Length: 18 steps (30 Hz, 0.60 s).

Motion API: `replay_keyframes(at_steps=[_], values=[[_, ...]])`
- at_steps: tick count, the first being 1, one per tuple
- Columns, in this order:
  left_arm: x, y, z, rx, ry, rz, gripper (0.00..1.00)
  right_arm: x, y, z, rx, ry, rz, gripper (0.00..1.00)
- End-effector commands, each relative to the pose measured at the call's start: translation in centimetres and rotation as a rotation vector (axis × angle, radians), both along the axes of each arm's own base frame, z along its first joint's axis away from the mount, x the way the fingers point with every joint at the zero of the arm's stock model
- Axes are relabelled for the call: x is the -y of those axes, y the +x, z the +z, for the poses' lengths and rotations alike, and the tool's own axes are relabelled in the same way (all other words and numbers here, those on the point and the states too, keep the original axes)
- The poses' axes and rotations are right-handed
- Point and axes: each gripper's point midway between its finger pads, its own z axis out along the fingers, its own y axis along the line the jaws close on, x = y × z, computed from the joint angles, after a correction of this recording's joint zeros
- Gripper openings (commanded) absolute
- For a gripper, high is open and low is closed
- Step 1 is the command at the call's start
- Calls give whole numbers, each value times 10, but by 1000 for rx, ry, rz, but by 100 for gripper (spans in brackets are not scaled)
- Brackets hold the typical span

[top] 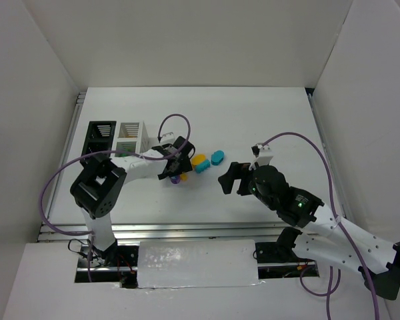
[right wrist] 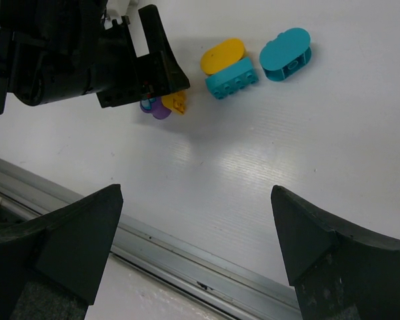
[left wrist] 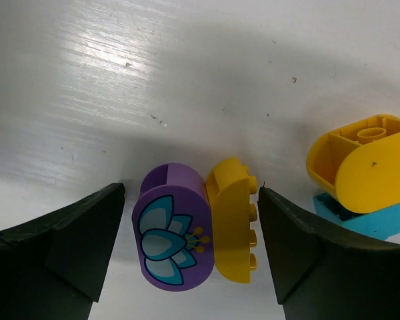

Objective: Sort the legos into containers by color

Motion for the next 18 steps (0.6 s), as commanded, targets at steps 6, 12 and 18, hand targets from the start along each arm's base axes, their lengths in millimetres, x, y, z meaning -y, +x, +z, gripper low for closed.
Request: replay_keyframes(at_steps=[6, 12, 18], values=[[10, -6, 6, 12, -48, -33, 49, -12, 5, 3, 28, 34, 34, 100], [31, -7, 57, 125, -121, -148, 0, -23, 4, 1, 7, 98, 62, 100], [59, -31, 133, 325, -232, -337, 0, -38, -5, 23, 28, 277, 148, 98]])
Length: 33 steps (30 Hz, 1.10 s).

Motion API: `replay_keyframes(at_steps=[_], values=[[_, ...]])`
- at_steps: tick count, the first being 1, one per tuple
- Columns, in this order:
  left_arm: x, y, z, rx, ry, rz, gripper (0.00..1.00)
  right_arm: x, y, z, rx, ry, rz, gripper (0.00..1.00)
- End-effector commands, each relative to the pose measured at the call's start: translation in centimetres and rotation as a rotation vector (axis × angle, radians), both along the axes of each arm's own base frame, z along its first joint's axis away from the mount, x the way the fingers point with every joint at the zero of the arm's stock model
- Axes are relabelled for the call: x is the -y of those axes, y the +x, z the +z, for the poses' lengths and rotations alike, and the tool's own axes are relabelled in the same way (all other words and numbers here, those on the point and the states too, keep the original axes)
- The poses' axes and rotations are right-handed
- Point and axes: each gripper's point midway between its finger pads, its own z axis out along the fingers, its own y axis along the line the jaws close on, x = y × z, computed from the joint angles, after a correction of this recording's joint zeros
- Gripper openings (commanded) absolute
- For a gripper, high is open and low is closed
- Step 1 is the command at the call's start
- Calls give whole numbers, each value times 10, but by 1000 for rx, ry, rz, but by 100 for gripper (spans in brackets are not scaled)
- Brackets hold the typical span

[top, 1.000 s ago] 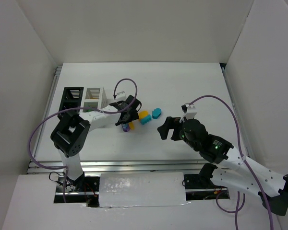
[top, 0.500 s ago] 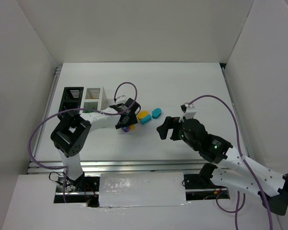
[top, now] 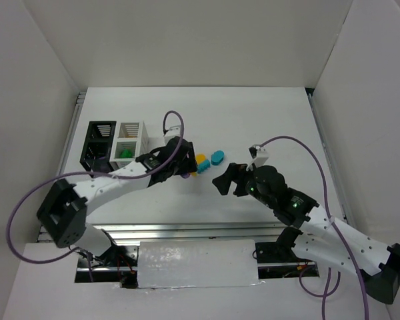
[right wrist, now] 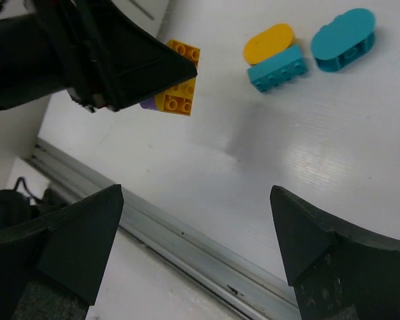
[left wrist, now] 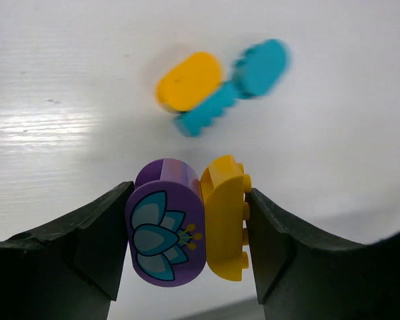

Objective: Sort the legos into containers by color

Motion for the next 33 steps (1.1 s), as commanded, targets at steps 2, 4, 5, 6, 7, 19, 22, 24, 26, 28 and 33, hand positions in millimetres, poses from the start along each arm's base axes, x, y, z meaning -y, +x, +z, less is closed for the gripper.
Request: replay_keyframes(at_steps=[2, 4, 5, 6, 7, 19, 22, 24, 26, 28, 33], values=[[4, -13, 64, 151, -114, -60, 0, -26, -14, 36, 63, 213, 131, 97], [1, -21, 84, 174, -173, -50, 0, -39, -20, 45, 81, 281, 196, 95], [1, -24, 89, 175, -191, -52, 0, -45, -23, 43, 74, 302, 231, 95], [1, -26, 92, 171, -220, -38, 0, -51, -24, 51, 83, 338, 247, 94], [2, -30, 100, 174, -247, -44, 0, -56, -23, 47, 74, 341, 257, 93], [14, -47, 123, 158, -350, -40, 0, -81, 17, 63, 147, 470, 52, 77], [19, -49, 123, 154, -362, -50, 0, -93, 23, 63, 151, 454, 41, 72], [19, -50, 123, 150, -367, -48, 0, -96, 26, 61, 161, 452, 26, 68], [19, -52, 122, 147, -363, -45, 0, -92, 28, 66, 198, 479, -15, 65], [20, -54, 121, 140, -365, -43, 0, -88, 33, 65, 211, 482, -55, 61], [28, -59, 120, 128, -394, -69, 0, -87, 38, 66, 252, 498, -87, 51]])
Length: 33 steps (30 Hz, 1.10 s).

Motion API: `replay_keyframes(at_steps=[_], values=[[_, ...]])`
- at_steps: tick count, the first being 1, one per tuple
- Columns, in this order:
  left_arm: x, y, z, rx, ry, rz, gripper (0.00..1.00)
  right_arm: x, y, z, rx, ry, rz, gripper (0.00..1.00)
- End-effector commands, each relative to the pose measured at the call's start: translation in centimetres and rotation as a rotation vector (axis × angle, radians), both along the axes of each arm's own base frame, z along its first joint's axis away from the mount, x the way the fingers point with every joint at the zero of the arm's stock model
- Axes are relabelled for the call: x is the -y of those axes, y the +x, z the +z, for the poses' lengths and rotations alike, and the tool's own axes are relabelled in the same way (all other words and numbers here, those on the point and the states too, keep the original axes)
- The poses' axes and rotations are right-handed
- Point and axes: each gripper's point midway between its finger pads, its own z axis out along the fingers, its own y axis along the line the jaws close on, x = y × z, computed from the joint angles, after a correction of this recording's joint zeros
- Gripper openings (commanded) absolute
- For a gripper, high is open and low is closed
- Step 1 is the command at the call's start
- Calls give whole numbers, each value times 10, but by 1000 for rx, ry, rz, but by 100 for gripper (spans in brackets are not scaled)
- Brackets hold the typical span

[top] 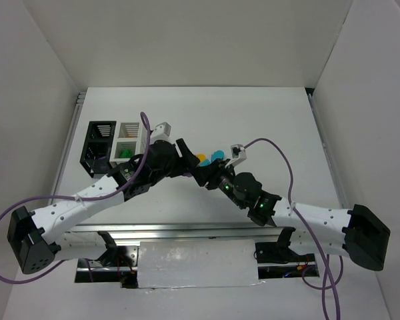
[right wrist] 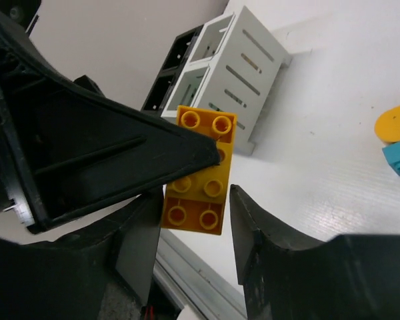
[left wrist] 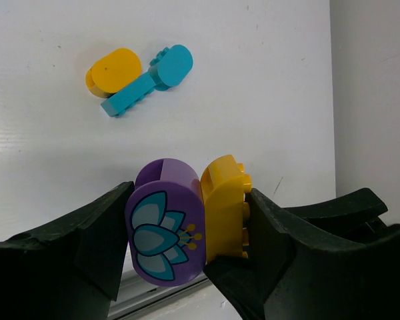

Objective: Sort the legos into containers by color

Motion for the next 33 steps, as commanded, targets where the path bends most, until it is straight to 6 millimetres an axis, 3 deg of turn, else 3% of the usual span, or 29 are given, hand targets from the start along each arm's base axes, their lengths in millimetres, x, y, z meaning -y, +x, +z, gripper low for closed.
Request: replay_keyframes(at_steps=[1, 3, 5, 6, 7, 8, 10, 11, 12, 13, 16, 20, 24, 28, 30, 31, 33], values=[[12, -9, 13, 10, -58, -43, 0, 6, 15, 32, 93, 106, -92, 49], [15, -10, 10, 2, -56, -48, 0, 0, 15, 35, 104, 99, -76, 41], [17, -11, 11, 1, -63, -59, 0, -6, 13, 36, 122, 94, -41, 21], [16, -11, 11, 0, -62, -56, 0, -7, 11, 33, 121, 94, -32, 5], [16, -11, 13, 7, -64, -58, 0, -7, 10, 33, 133, 93, -22, 0], [15, -11, 17, 13, -69, -54, 4, -8, 6, 39, 154, 117, 0, 0], [12, -11, 20, 26, -64, -50, 15, -5, 2, 33, 160, 118, 10, 0], [10, -12, 24, 34, -68, -47, 32, -3, -1, 41, 184, 144, 17, 0], [9, -12, 25, 38, -66, -45, 42, -1, -4, 37, 190, 138, 23, 0], [7, -12, 27, 47, -63, -42, 68, 2, -5, 39, 197, 145, 19, 0], [5, -12, 38, 96, -64, -67, 99, 10, -6, 40, 193, 144, 3, 0], [9, -16, 65, 183, -42, -153, 99, 21, -6, 37, 167, 135, -29, 0], [3, -24, 102, 327, -30, -235, 100, 35, -13, 48, 173, 164, -27, 0], [-5, -58, 147, 530, -73, -401, 99, 35, -30, 65, 231, 132, 90, 0], [-2, -80, 157, 621, -93, -529, 99, 41, -30, 82, 263, 115, 123, 0], [-7, -96, 169, 681, -126, -575, 100, 38, -43, 89, 293, 124, 207, 0], [-2, -122, 174, 757, -188, -707, 100, 46, -52, 109, 353, 169, 262, 0]])
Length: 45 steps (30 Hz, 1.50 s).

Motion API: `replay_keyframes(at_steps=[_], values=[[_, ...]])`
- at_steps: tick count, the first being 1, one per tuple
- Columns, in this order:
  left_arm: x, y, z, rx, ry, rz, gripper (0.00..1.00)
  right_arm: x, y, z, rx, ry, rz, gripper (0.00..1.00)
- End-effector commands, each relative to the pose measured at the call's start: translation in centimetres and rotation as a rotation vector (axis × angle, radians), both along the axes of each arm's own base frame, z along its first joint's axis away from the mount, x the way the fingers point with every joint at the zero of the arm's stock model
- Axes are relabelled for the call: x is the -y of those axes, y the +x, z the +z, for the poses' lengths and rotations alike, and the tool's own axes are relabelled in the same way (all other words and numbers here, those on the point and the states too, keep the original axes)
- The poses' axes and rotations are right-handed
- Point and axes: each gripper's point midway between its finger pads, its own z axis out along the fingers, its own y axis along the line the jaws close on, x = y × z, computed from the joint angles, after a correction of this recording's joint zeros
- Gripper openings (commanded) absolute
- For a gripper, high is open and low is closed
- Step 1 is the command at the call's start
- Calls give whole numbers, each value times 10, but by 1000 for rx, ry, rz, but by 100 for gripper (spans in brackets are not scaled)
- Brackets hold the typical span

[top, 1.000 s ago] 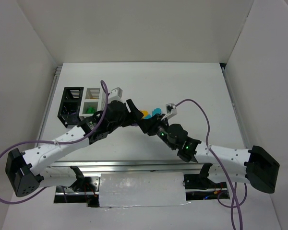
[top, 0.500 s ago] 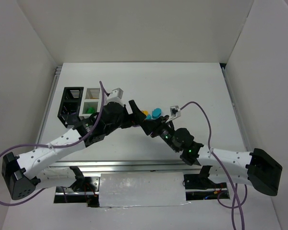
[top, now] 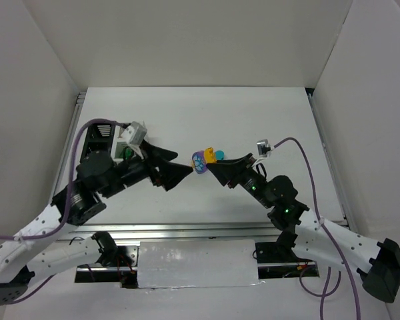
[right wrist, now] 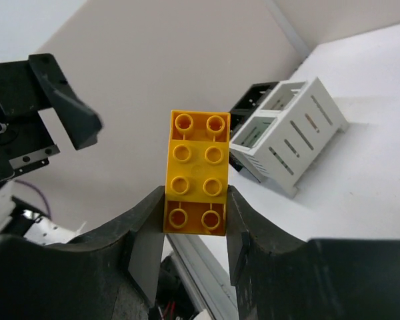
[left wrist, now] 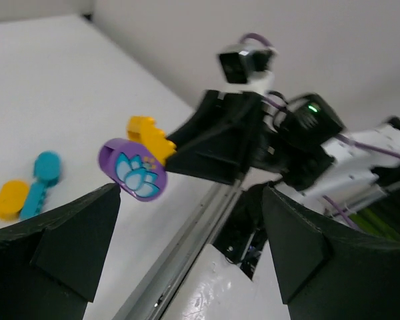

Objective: Sort the legos into containers by color

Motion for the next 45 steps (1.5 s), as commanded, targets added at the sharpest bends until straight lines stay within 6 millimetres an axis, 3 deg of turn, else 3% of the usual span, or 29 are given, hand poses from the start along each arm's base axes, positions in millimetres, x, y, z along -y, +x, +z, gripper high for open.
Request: replay_keyframes(at_steps=[1, 6, 9, 13, 16, 19, 22, 23, 25, 29, 30, 31, 38, 45], values=[[8, -53, 32, 240, -80, -288, 100, -1, -36, 44, 146, 25, 208, 0], [15, -65, 33, 229, -118, -367, 98, 1, -88, 85, 333, 89, 431, 0], [19, -65, 30, 202, -110, -379, 97, 2, -107, 90, 416, 90, 508, 0], [26, -73, 32, 206, -143, -449, 97, -3, -116, 92, 445, 109, 572, 0], [28, -73, 31, 198, -135, -456, 95, -6, -114, 97, 451, 108, 571, 0], [30, -82, 31, 213, -145, -511, 83, -5, -110, 100, 457, 117, 547, 0], [30, -86, 33, 227, -150, -533, 55, -6, -105, 102, 451, 113, 522, 0], [30, -89, 32, 229, -150, -550, 35, -6, -103, 103, 448, 112, 516, 0], [30, -92, 33, 232, -149, -570, 18, -5, -102, 104, 447, 124, 505, 0], [37, -87, 26, 202, -122, -577, 16, -4, -102, 108, 454, 143, 504, 0], [38, -87, 24, 197, -116, -583, 12, -4, -103, 109, 458, 143, 506, 0], [40, -87, 25, 196, -114, -589, 0, -4, -104, 110, 465, 142, 509, 0], [37, -87, 12, 219, -11, -608, 0, 3, -100, 101, 531, 49, 443, 0], [29, -81, -4, 231, 61, -571, 0, 31, -82, 101, 542, 9, 287, 0]])
